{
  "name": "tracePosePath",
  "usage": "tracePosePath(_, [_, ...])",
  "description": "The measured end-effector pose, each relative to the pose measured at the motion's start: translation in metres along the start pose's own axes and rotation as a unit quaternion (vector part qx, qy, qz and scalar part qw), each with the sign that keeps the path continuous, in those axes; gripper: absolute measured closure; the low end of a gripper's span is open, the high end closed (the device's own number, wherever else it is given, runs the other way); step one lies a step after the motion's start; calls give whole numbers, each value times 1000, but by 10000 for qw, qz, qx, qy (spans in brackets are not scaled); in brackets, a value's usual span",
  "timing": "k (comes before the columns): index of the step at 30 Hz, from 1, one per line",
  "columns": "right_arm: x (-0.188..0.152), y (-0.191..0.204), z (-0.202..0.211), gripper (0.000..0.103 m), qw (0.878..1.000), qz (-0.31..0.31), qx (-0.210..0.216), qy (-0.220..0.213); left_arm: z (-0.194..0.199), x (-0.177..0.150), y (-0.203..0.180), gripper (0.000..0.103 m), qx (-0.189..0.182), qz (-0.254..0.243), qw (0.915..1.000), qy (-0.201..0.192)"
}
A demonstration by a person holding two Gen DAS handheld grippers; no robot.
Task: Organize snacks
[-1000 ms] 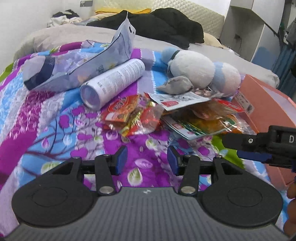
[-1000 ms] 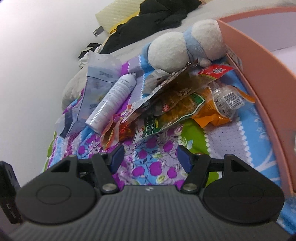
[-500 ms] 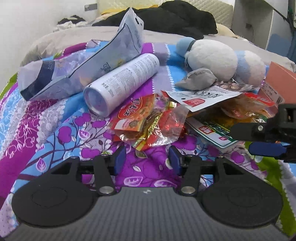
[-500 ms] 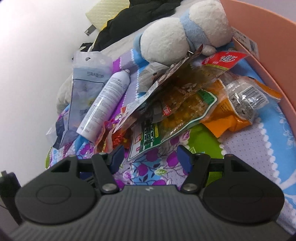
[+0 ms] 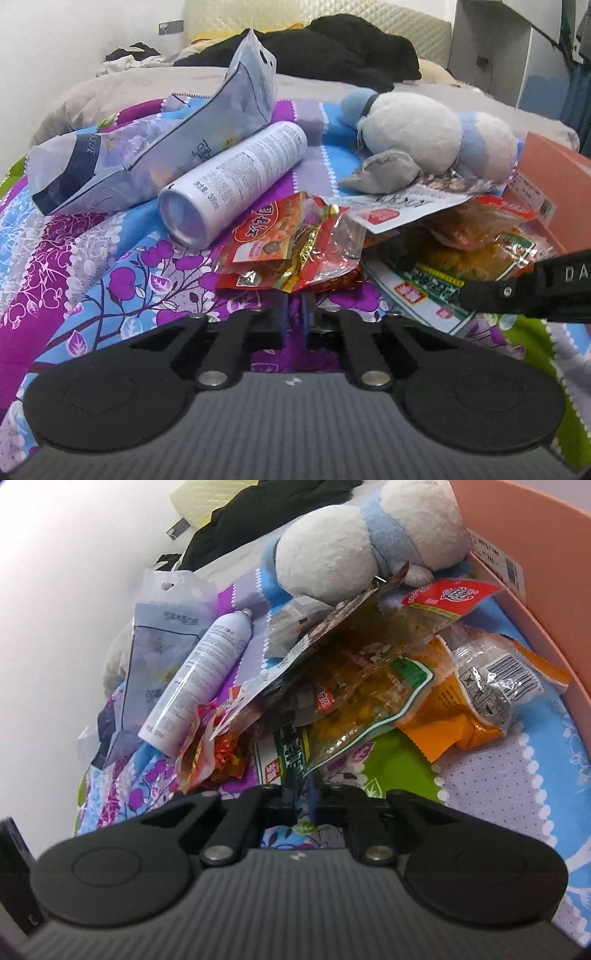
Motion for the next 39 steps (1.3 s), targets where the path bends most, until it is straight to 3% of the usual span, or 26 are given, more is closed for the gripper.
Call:
tracePosePath(9, [-8, 3, 22, 96, 9999, 113, -52, -29, 29, -3, 0, 102, -238, 266, 9993, -145])
tracePosePath(18, [-19, -2, 32, 96, 9996, 220, -169, 62, 25, -2, 21, 100, -127, 517, 9986, -29])
tracePosePath(20, [-18, -4, 31, 96, 9995, 226, -200, 75, 22, 3, 23, 94, -88, 480, 9988, -84])
tracePosePath(24, [-18, -7, 28, 97, 9994, 219, -243, 99, 14, 13, 26, 65, 86, 294, 9994, -165])
tracePosePath(39, [-19, -14, 20, 97, 9989, 257, -370, 116, -28, 24, 17, 64, 409, -447, 9981, -124])
Point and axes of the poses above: each gripper's, at about its wrist camera, not at the fingertips, and z roughly against the way its jaws point, y to its left, x to its top, the point moved 10 cm from there along -z, roughly the way its jaws point, and after that the axes turned 6 degrees about -z, right-handed, at the moved point
